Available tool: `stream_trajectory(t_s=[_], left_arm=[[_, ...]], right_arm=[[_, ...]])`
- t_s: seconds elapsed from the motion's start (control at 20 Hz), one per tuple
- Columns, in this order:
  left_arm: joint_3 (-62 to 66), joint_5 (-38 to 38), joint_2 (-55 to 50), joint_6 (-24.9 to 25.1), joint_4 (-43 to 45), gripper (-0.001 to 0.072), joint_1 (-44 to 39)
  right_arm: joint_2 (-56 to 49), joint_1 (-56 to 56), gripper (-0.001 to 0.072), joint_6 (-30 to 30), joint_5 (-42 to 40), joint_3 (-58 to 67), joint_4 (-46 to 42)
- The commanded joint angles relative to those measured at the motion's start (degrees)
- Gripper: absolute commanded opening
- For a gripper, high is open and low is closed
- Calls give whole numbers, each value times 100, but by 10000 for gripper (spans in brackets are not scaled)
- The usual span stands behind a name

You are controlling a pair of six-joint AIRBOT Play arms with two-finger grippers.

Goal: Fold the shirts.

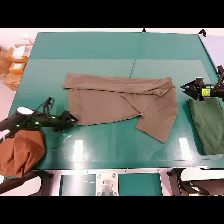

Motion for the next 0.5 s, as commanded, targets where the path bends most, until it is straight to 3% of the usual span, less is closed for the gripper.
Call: stream_trajectory(t_s=[0.0, 0.3, 0.4, 0.45], left_arm=[[129, 186, -138, 450, -518, 35, -44], [870, -990, -138, 273, 804, 27, 1449], [870, -1056, -140, 409, 1023, 27, 1523], [872, -1102, -140, 444, 1016, 28, 1508]], right_arm=[[4, -74, 372, -4, 199, -2, -9], [345, -737, 326, 170, 691, -623, -70], [667, -911, 336, 219, 636, -1246, -214], [800, -920, 407, 356, 551, -1582, -348]])
